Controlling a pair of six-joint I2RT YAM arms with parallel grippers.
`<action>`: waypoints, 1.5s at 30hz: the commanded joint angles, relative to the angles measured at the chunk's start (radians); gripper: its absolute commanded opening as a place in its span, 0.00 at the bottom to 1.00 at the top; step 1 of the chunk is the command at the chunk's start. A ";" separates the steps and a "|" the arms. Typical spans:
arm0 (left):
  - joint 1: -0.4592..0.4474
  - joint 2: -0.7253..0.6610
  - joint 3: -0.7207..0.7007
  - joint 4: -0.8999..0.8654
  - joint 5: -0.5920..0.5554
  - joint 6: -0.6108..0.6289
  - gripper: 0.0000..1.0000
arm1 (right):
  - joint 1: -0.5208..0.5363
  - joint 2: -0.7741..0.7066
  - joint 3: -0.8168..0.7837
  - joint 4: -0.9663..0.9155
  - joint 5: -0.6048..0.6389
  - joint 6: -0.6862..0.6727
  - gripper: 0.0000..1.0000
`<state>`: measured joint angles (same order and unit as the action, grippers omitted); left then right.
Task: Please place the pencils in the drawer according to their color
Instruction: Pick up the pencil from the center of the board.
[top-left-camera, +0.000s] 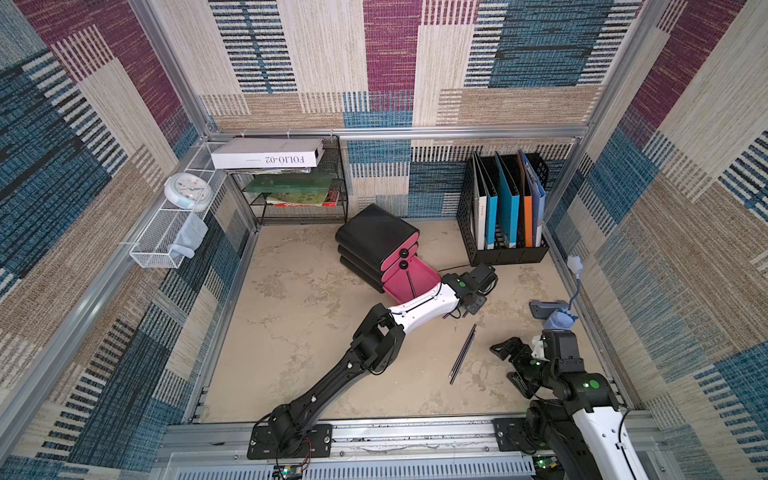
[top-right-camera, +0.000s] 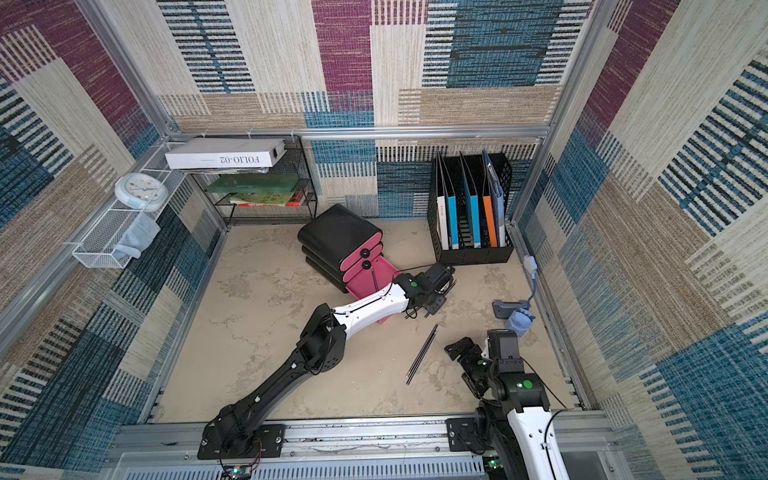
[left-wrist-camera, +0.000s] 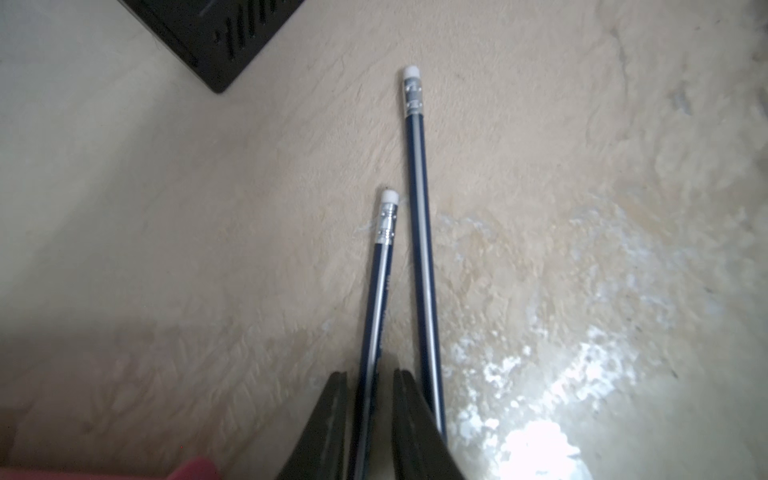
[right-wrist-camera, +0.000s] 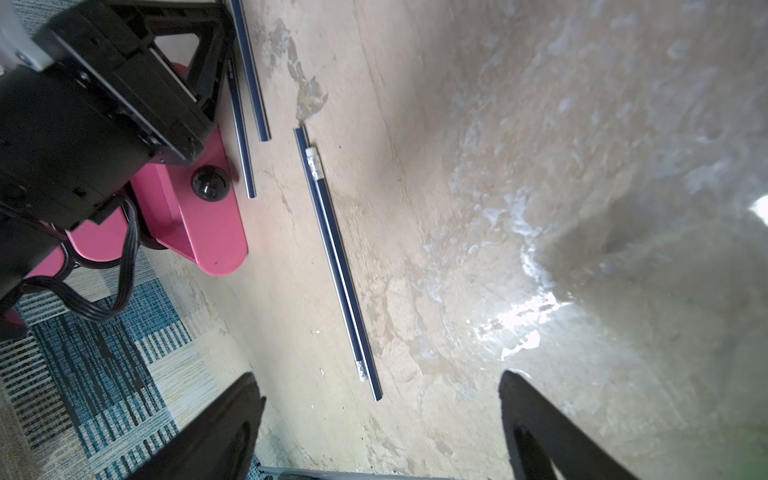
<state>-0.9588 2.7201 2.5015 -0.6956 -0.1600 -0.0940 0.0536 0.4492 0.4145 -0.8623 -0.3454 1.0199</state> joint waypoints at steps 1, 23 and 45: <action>0.000 0.016 -0.015 -0.124 0.018 -0.001 0.19 | 0.001 0.002 0.010 0.011 -0.006 0.001 0.93; 0.011 -0.049 0.051 -0.152 0.032 -0.080 0.00 | 0.001 0.000 0.016 0.040 -0.027 0.017 0.93; 0.059 -0.308 -0.101 -0.144 -0.051 -0.326 0.00 | 0.001 0.014 0.012 0.104 -0.060 0.029 0.93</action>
<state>-0.9127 2.4516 2.4363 -0.8272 -0.1669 -0.3344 0.0536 0.4587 0.4225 -0.7902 -0.3908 1.0473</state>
